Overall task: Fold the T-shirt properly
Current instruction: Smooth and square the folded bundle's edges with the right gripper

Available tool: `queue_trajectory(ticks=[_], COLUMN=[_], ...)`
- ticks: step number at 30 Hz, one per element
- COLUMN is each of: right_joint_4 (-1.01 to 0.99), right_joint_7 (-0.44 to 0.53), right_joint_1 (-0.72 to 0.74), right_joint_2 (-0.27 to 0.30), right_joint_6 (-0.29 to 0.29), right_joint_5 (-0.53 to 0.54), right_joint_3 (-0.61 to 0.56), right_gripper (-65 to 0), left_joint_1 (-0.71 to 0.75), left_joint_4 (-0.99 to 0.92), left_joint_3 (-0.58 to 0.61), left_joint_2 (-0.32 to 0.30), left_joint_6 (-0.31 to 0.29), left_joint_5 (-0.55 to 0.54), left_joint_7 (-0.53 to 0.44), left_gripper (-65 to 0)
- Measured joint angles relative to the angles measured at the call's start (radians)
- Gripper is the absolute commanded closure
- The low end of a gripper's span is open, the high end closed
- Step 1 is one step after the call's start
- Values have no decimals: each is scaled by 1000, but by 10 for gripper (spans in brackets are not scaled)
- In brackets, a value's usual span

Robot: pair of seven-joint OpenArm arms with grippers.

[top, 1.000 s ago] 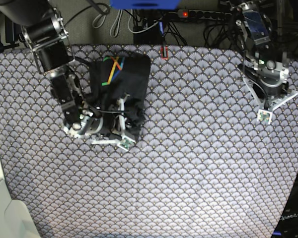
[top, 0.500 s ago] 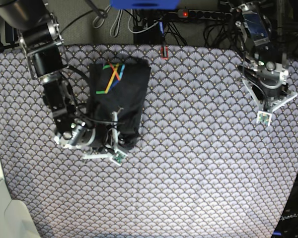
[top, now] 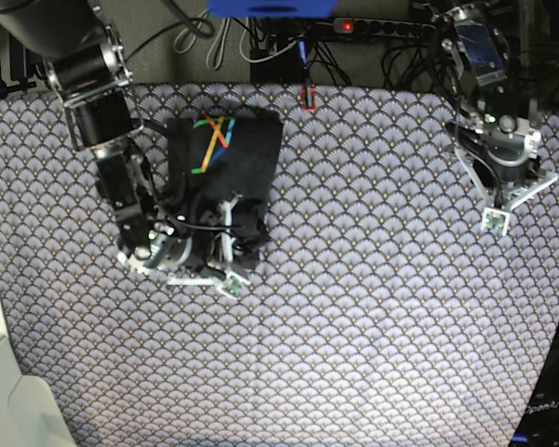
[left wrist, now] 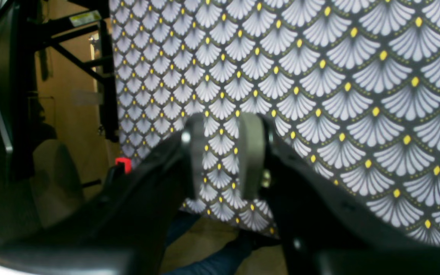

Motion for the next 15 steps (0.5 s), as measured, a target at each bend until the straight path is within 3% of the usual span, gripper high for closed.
queue_trajectory(ticks=[5, 7, 12, 15], right_joint_4=[17, 66, 226, 308], right_joint_7=[-3, -10, -55, -108], right_joint_1=[4, -6, -24, -69], right_joint_2=[2, -5, -12, -15], right_joint_6=[0, 3, -1, 0], right_joint_5=[0, 2, -4, -5], right_joint_3=[6, 68, 210, 224], right_gripper=[-286, -324, -345, -345], left_joint_1=[1, 2, 2, 3], left_joint_4=[0, 0, 0, 0], left_joint_3=[0, 0, 1, 1], left_joint_2=[0, 0, 0, 1], left_joint_6=[0, 0, 0, 0], left_joint_5=[0, 0, -1, -1], left_joint_7=[0, 0, 0, 0], left_gripper=[-152, -152, -152, -152])
